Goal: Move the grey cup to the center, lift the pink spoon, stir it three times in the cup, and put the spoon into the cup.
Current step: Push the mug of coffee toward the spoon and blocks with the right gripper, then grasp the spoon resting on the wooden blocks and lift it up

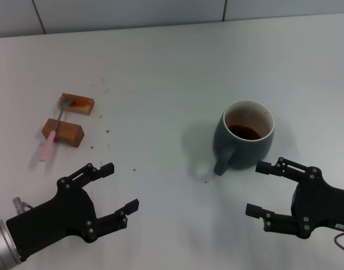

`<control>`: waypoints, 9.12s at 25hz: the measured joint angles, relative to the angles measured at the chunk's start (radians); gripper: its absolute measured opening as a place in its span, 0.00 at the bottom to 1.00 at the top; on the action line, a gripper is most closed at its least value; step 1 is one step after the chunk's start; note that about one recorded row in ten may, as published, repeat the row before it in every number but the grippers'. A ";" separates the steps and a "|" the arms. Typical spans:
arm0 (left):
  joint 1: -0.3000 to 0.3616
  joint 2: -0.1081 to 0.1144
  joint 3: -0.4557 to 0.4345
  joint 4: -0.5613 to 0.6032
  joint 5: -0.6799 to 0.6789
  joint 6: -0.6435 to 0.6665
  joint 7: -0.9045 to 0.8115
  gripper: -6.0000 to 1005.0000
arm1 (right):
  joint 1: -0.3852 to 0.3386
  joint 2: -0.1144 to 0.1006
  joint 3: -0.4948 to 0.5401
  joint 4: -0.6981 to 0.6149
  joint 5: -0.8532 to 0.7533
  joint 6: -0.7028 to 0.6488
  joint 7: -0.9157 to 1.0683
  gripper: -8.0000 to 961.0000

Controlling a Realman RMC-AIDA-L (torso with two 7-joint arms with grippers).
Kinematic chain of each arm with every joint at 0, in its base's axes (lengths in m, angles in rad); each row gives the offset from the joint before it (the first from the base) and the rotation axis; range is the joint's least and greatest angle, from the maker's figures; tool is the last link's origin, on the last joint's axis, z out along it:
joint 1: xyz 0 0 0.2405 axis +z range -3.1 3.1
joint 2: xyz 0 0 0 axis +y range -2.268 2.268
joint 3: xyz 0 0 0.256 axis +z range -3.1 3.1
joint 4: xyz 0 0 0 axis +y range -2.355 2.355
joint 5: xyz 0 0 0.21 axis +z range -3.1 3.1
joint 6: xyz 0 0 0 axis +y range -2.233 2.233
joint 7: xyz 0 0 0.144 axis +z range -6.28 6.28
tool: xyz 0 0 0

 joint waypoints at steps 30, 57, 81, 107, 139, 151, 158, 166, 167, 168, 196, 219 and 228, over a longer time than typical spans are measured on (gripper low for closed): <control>0.005 -0.003 0.016 0.000 -0.015 0.011 0.008 0.83 | -0.001 -0.002 -0.005 -0.002 0.014 -0.006 0.000 0.85; 0.002 -0.002 0.017 -0.002 -0.015 0.016 0.008 0.82 | -0.034 -0.011 0.223 0.274 0.476 0.220 -0.311 0.40; -0.004 -0.003 0.029 -0.010 -0.031 0.018 0.026 0.81 | 0.137 -0.007 0.166 0.516 0.414 0.454 -0.480 0.01; -0.008 -0.003 0.029 -0.014 -0.031 0.017 0.026 0.80 | 0.371 -0.001 0.169 0.681 0.372 0.582 -0.474 0.02; -0.167 -0.008 0.020 -0.697 -0.772 0.357 -0.124 0.79 | 0.007 -0.009 0.088 0.498 0.162 0.063 -0.520 0.59; -0.195 -0.009 0.001 -0.772 -0.822 0.302 -0.483 0.79 | 0.005 -0.011 0.094 0.493 0.166 0.074 -0.521 0.71; -0.198 -0.009 0.008 -0.787 -0.816 0.250 -0.488 0.78 | 0.009 -0.013 0.091 0.493 0.164 0.093 -0.510 0.71; -0.204 -0.009 0.014 -0.808 -0.813 0.225 -0.506 0.78 | 0.011 -0.012 0.086 0.492 0.163 0.097 -0.508 0.71; -0.204 -0.009 0.014 -0.808 -0.813 0.225 -0.506 0.78 | 0.011 -0.012 0.086 0.492 0.163 0.097 -0.508 0.71; -0.206 -0.009 0.014 -0.808 -0.813 0.217 -0.514 0.78 | 0.011 -0.012 0.085 0.493 0.163 0.097 -0.508 0.71; -0.236 -0.009 0.033 -0.810 -0.812 0.152 -0.547 0.77 | 0.005 -0.012 0.084 0.497 0.162 0.098 -0.507 0.71; -0.248 -0.009 0.040 -0.810 -0.811 0.102 -0.574 0.76 | 0.004 -0.012 0.084 0.497 0.162 0.099 -0.507 0.71; -0.255 -0.009 0.042 -0.810 -0.804 0.089 -0.590 0.76 | 0.003 -0.012 0.086 0.497 0.162 0.099 -0.507 0.71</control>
